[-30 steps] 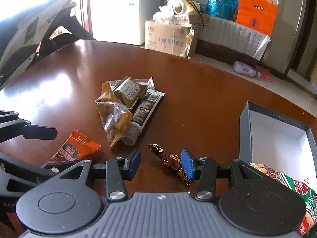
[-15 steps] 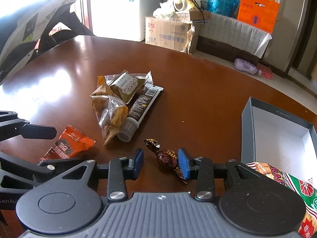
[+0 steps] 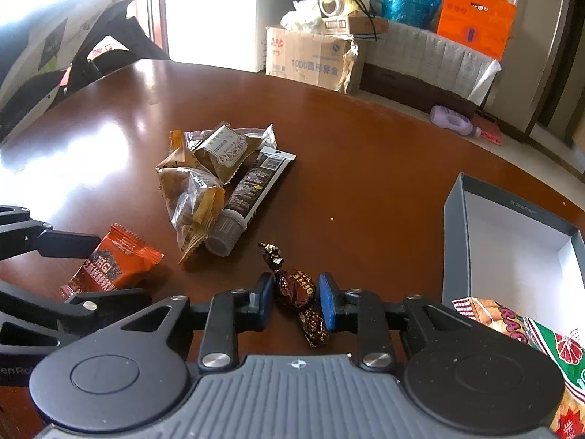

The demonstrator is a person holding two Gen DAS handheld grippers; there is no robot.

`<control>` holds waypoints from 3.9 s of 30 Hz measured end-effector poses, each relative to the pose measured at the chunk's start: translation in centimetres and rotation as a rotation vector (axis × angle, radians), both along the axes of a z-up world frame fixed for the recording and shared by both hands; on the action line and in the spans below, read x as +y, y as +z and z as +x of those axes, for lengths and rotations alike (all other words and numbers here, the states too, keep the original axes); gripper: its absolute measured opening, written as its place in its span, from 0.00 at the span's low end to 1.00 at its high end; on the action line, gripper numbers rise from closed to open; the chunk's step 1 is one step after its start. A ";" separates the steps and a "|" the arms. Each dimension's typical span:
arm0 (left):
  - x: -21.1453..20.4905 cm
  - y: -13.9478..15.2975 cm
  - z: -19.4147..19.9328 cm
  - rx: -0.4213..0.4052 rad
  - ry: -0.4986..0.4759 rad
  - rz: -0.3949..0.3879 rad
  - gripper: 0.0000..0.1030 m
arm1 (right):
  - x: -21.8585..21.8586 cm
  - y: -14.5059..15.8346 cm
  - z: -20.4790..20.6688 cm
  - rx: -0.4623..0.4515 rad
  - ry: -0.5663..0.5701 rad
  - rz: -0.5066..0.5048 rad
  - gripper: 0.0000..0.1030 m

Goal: Organize snacks
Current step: 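Grasp the orange TIGI packet with the left tool while the right tool grasps the wrapped chocolate, then lift and carry the TIGI packet and chocolate over the box lid with both tools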

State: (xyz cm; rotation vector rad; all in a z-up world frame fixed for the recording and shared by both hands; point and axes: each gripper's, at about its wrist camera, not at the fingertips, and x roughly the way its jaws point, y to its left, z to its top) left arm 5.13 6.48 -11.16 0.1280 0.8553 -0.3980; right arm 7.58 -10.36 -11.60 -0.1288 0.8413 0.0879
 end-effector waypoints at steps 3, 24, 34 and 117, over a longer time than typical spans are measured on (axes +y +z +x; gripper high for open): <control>-0.1 -0.1 0.0 0.006 0.001 -0.009 0.46 | 0.1 0.0 0.0 0.005 0.003 -0.001 0.28; -0.1 -0.1 -0.7 -0.022 -0.014 0.005 0.34 | 0.0 0.1 -1.1 -0.023 -0.017 0.026 0.24; -0.4 1.8 -0.9 -0.056 -0.029 -0.011 0.33 | -0.3 1.8 -2.1 -0.072 -0.039 0.078 0.24; -21.6 8.6 -1.8 -0.130 -0.288 -0.032 0.34 | -17.4 6.3 -11.0 -0.198 -0.366 0.061 0.24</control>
